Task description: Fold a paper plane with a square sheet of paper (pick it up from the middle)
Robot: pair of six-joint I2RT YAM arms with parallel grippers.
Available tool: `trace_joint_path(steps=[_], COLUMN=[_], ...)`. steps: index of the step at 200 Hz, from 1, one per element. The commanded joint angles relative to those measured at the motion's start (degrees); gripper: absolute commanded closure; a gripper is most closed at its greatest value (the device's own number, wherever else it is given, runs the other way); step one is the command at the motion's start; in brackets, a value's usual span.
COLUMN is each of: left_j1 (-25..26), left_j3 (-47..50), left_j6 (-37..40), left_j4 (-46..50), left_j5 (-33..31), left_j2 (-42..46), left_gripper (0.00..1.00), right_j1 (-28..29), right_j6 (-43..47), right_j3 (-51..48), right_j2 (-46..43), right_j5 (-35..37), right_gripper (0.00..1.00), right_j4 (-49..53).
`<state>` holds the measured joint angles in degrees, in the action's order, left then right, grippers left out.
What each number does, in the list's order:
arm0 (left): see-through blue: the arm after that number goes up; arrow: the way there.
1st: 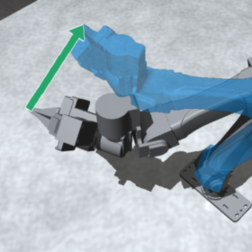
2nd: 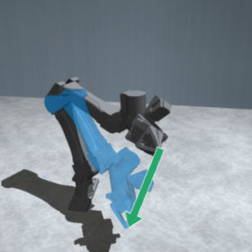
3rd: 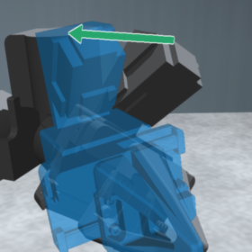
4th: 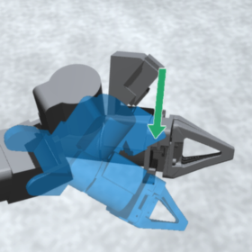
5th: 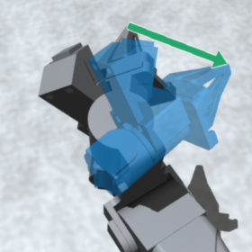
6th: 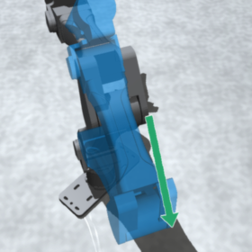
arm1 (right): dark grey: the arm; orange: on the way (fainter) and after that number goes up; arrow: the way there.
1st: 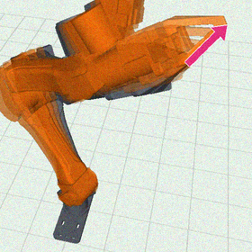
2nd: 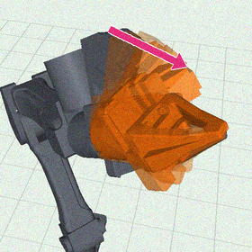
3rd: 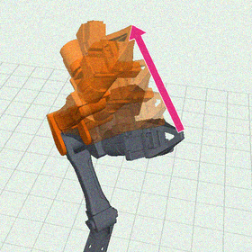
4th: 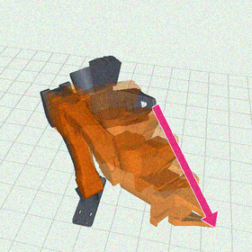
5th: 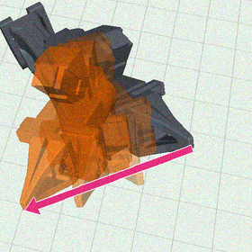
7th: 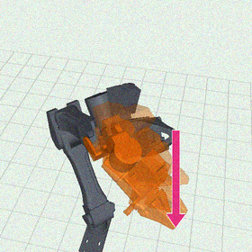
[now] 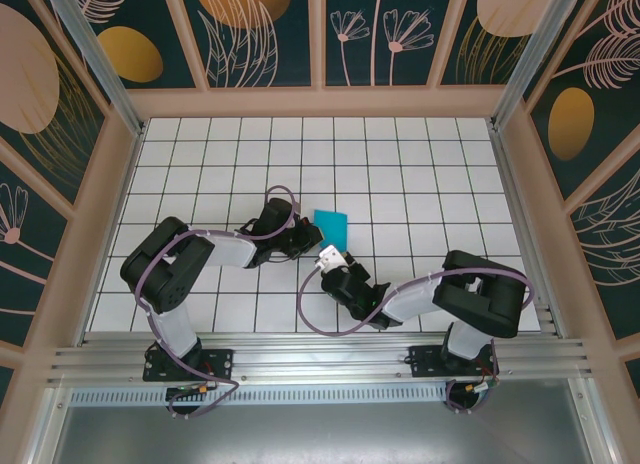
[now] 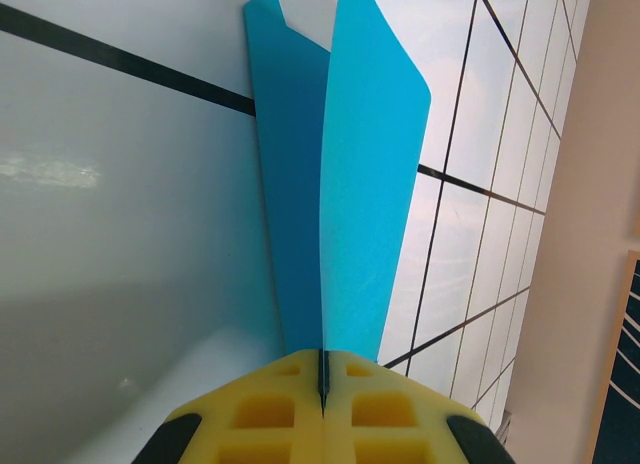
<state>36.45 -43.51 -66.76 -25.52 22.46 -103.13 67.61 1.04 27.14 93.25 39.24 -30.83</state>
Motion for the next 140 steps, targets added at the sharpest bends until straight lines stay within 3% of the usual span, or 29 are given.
trace_joint_path(steps=[1,140], left_j1=[0.3,0.4], left_j3=[-1.2,-3.0], left_j6=[0.0,2.4], left_j4=[-0.1,4.8], left_j5=[-0.4,-1.5], left_j2=[-0.3,-0.1], left_gripper=[0.98,0.98], right_j1=[0.6,0.5], right_j6=[-0.2,-14.4], right_j3=[-0.9,3.5], right_j2=[-1.5,-6.7], right_j5=[1.4,4.9], right_gripper=[0.59,0.57], right_j4=[-1.8,17.9])
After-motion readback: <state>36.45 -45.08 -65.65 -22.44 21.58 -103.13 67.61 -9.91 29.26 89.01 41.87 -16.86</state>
